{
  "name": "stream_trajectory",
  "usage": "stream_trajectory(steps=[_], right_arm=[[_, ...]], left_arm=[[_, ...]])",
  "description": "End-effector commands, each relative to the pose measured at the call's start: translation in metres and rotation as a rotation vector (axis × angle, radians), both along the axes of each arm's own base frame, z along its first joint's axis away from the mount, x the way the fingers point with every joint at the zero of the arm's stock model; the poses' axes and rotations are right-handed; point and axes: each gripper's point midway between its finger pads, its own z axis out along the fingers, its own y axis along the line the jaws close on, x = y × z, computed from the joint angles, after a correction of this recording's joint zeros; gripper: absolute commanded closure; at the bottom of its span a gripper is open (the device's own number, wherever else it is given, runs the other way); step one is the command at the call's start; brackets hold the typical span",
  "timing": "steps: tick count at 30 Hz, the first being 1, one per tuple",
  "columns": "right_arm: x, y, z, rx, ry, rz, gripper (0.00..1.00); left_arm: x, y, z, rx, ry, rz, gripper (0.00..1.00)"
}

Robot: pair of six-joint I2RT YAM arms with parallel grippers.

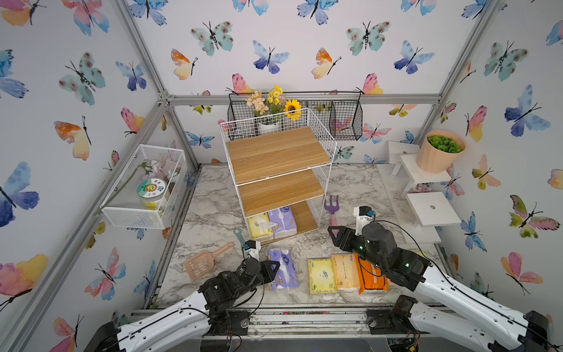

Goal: Remove the tissue boxes from the shelf
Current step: Place the box of tissues at the center of the board.

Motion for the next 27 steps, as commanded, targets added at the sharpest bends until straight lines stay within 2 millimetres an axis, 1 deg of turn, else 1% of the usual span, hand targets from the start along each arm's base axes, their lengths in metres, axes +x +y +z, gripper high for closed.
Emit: stream_trajectory(steps=[1,3,8,11,14,16,17,18,19,20,21,23,25,27], right_arm=[[0.003,0.007,0.02,0.035,-0.04,0.024,0.37],[0.003,0.009,0.021,0.035,-0.038,0.031,0.38],[0.002,0.008,0.022,0.035,-0.037,0.036,0.38],[0.001,0.008,0.022,0.038,-0.035,0.038,0.38],[0.0,0.008,0.022,0.039,-0.031,0.036,0.38],[0.001,0.007,0.02,0.037,-0.029,0.034,0.38],[0.001,0.008,0.02,0.039,-0.029,0.033,0.38],[0.001,0.008,0.02,0.041,-0.03,0.033,0.38],[0.001,0.008,0.02,0.041,-0.028,0.034,0.38],[0.0,0.008,0.02,0.041,-0.026,0.037,0.38],[0.0,0.008,0.021,0.042,-0.024,0.038,0.38],[-0.001,0.007,0.021,0.042,-0.022,0.036,0.38],[-0.001,0.006,0.019,0.043,-0.023,0.03,0.38],[0.0,0.007,0.018,0.046,-0.024,0.029,0.38]], left_arm=[[-0.015,-0.022,0.002,-0.027,-0.047,-0.19,0.82],[-0.017,-0.03,0.002,-0.045,-0.049,-0.227,0.82],[-0.013,-0.04,0.001,-0.081,-0.066,-0.246,0.82],[-0.008,-0.042,-0.002,-0.09,-0.052,-0.236,0.82],[-0.006,-0.046,-0.001,-0.098,-0.052,-0.235,0.81],[-0.004,-0.048,-0.001,-0.116,-0.049,-0.224,0.79],[-0.002,-0.049,-0.001,-0.124,-0.046,-0.216,0.75],[-0.001,-0.049,-0.003,-0.122,-0.038,-0.206,0.68],[0.0,-0.048,-0.006,-0.113,-0.023,-0.195,0.54],[0.0,-0.046,-0.011,-0.075,0.003,-0.184,0.37],[0.001,-0.041,-0.016,-0.023,0.026,-0.168,0.23],[0.004,-0.028,-0.021,0.069,0.059,-0.118,0.12],[0.007,-0.009,-0.023,0.154,0.074,-0.052,0.09],[0.008,0.011,-0.024,0.228,0.087,0.014,0.08]])
